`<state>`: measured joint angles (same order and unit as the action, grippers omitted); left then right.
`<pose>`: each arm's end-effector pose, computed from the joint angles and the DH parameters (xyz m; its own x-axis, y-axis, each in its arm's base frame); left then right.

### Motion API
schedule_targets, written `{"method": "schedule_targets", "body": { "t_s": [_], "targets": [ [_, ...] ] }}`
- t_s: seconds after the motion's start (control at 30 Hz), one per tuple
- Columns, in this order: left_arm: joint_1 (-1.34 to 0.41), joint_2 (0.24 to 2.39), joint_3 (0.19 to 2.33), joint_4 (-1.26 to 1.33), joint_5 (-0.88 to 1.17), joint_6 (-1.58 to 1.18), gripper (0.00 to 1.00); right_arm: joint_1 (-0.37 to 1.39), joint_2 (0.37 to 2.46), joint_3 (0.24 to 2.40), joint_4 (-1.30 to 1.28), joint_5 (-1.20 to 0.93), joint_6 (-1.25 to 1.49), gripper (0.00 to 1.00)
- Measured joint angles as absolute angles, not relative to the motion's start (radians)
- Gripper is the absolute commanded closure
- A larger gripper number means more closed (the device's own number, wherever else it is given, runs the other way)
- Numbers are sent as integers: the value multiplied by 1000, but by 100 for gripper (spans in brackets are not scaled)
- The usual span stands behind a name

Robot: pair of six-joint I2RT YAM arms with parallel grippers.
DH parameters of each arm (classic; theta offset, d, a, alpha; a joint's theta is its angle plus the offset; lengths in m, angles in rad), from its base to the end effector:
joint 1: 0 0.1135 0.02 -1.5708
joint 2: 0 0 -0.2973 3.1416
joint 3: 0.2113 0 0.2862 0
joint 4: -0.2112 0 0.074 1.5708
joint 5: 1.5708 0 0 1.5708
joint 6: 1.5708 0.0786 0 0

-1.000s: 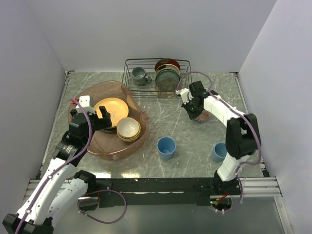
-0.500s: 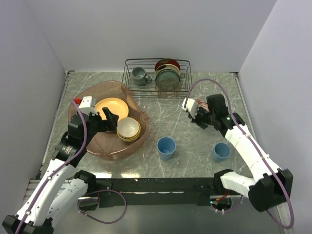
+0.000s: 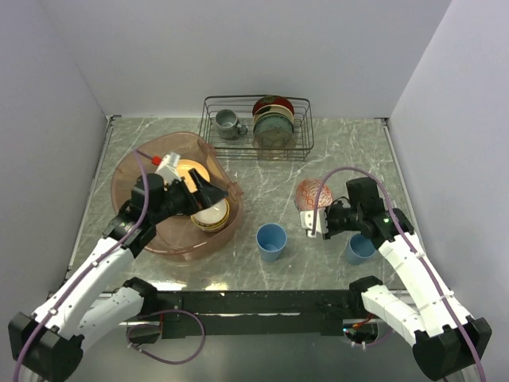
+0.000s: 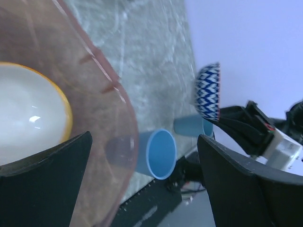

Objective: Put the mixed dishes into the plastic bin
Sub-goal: Pick up the bowl from the center of the board.

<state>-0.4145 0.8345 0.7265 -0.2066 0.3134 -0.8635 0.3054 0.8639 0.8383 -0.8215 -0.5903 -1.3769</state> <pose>0.2159 -0.1215 0.3173 -0.6792 -0.4912 -0.5454 0.2081 0.5838 -0.7848 0.1780 0.1020 0.2880 0.4524 -0.7121 -0.5369 -0.8171 -0.0897 -0.5695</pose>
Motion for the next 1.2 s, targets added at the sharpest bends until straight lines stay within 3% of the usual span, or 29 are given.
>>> {"method": "schedule_targets", "body": {
  "t_s": [0.5, 0.9, 1.03, 1.2],
  "targets": [
    [-865, 1156, 1030, -334, -43, -1063, 1, 305, 828, 809, -977, -661, -1660, 100],
    [-1049, 1502, 1375, -525, -252, -1131, 2, 305, 816, 789, -995, -673, -1704, 100],
    [-1091, 1620, 1506, -621, -293, -1128, 18, 306, 815, 783, -997, -670, -1705, 100],
    [-1103, 1810, 1726, -797, -317, -1094, 47, 308, 815, 782, -996, -670, -1704, 100]
  ]
}}
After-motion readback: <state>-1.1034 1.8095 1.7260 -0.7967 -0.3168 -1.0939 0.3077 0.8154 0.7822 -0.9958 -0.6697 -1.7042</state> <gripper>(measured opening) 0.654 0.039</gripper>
